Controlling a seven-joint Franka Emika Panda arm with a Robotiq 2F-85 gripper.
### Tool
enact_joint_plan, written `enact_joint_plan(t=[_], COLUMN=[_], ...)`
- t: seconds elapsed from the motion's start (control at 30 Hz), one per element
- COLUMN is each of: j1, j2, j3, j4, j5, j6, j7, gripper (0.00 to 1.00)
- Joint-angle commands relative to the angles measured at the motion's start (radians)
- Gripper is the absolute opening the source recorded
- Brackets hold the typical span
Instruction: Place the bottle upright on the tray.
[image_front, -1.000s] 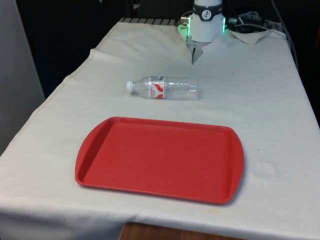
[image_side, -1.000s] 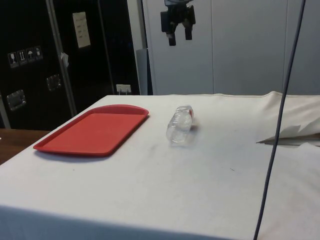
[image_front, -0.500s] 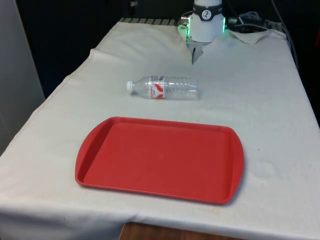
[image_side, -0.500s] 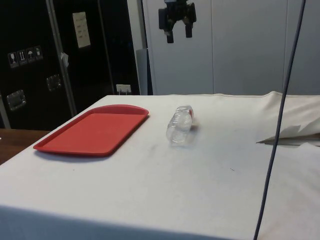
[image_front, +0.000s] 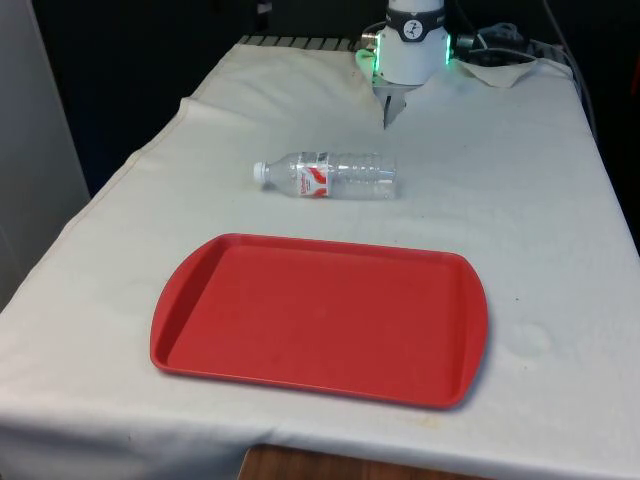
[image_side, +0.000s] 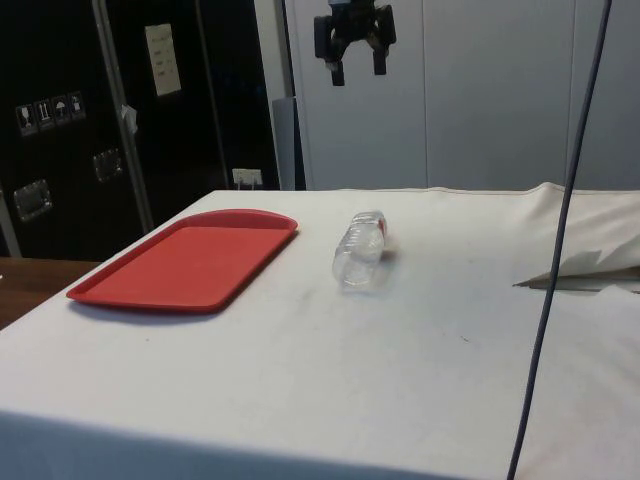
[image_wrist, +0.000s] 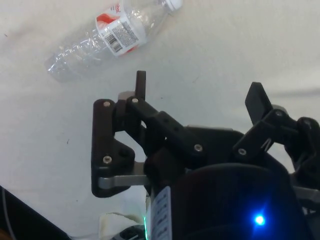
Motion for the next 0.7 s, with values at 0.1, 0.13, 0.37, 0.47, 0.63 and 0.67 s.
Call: enact_joint_plan(t=[0.1,0.13,0.37,0.47,0.63,0.67], j1=[-0.001,-0.001,-0.001,-0.001,-0.001,-0.001], j2=[0.001,0.001,0.002,0.002,0.002,0.002], j3=[0.000,0.000,-0.001,-0.001,-0.001,-0.001], j4=[0.002,0.002,0.001,0.001,0.001,0.001], j5=[0.001,0.001,0.001,0.001,0.001,0.001], j6=[-0.003,-0.003,-0.003,-0.002,-0.002,-0.002], j7=[0.046,0.053,0.103,0.125,0.161,0.168], gripper=[1.00,1.00,1.00,1.00,1.00,1.00])
